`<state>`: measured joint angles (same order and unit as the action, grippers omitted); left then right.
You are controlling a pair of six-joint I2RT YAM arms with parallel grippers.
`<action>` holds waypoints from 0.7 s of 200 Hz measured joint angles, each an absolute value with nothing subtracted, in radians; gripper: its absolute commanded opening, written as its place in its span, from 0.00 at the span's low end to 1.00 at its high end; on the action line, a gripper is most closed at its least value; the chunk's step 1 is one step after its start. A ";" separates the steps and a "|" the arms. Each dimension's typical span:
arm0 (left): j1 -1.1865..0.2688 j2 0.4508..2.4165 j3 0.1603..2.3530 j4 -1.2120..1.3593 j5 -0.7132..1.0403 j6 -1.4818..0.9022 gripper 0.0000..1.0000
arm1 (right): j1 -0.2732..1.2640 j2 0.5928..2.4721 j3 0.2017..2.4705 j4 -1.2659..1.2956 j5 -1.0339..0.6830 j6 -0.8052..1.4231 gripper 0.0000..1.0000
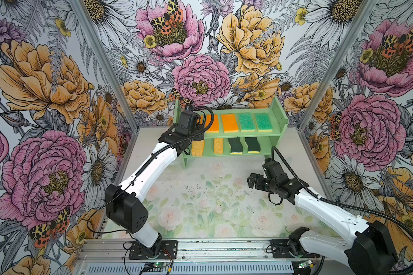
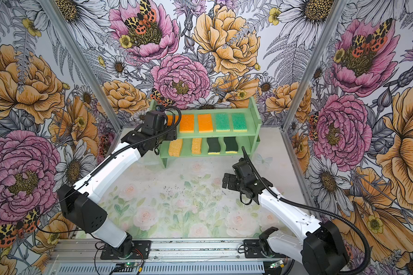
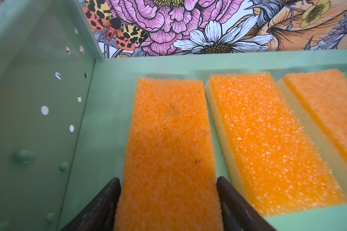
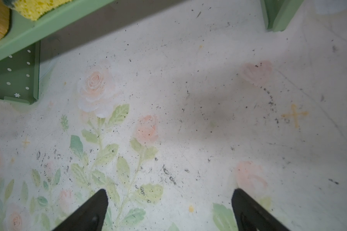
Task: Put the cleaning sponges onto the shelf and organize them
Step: 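Lower the orange sponge at the shelf end beside the orange sponges and release, then withdraw the left gripper from the shelf toward the table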
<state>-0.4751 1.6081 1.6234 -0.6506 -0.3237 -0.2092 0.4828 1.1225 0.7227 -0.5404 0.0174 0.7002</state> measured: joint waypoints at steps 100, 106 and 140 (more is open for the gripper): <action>-0.476 1.520 1.623 -0.629 -0.323 -0.209 0.78 | 0.483 1.122 0.723 -0.540 0.002 0.707 0.99; -0.476 1.515 1.623 -0.625 -0.319 -0.209 0.79 | 0.483 1.122 0.723 -0.540 0.002 0.708 0.99; -0.486 1.495 1.585 -0.570 -0.274 -0.200 0.83 | 0.483 1.122 0.723 -0.540 0.002 0.708 0.99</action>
<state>-0.4858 1.4952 1.5852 -0.5701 -0.2741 -0.2005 0.4828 1.1225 0.7227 -0.5404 0.0021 0.7078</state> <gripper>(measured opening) 0.809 0.986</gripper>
